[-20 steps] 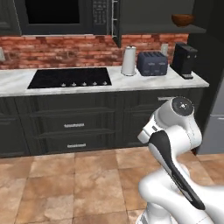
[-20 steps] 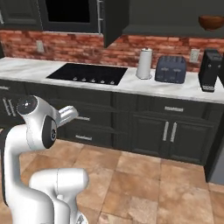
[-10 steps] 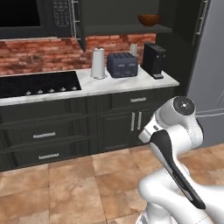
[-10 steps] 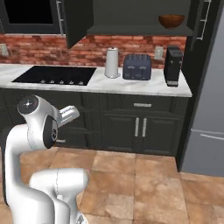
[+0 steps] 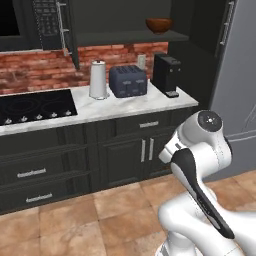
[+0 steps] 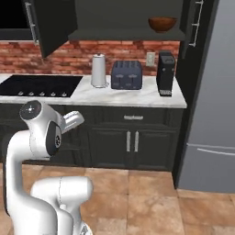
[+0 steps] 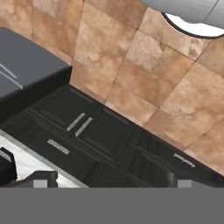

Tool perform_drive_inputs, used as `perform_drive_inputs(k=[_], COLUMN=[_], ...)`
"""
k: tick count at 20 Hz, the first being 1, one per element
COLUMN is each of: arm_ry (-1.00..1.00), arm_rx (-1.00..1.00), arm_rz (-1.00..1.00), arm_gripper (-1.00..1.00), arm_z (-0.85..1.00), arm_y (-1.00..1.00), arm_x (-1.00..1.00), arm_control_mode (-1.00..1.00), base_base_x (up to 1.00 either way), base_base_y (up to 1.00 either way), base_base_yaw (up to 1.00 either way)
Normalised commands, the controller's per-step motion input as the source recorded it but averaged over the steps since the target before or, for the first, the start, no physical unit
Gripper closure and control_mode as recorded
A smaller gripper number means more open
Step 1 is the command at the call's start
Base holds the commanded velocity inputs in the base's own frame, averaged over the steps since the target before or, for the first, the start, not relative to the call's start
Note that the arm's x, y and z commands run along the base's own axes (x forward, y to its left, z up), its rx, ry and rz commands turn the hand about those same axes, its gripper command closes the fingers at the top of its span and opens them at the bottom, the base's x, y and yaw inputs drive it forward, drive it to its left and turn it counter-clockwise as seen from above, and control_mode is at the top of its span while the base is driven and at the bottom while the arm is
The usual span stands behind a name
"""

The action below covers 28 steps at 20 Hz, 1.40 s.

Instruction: Move the bowls from the cabinet to the plates on the dining table.

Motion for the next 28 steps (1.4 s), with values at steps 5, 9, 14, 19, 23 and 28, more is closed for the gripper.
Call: perform_drive_inputs(k=[5, 9, 14, 19, 23, 28], arm_ry=[0.00, 0.00, 0.00, 0.00, 0.00, 0.00], arm_rx=[0.00, 0.00, 0.00, 0.00, 0.00, 0.00], arm_rz=[0.00, 0.00, 0.00, 0.00, 0.00, 0.00], arm_gripper=[-1.00, -1.00, -1.00, -1.00, -1.00, -1.00], arm_z=[0.00, 0.00, 0.00, 0.00, 0.00, 0.00], arm_y=[0.00, 0.00, 0.00, 0.00, 0.00, 0.00], arm_x=[0.00, 0.00, 0.00, 0.00, 0.00, 0.00], arm_control_mode=[1.00, 1.00, 1.00, 1.00, 1.00, 1.00], base_base_x=[0.08, 0.29, 0.56, 0.68, 0.56, 0.41], base_base_y=[-0.56, -0.33, -0.09, -0.24, -0.38, -0.32], base_base_yaw=[-0.15, -0.12, -0.07, -0.12, -0.15, -0.16])
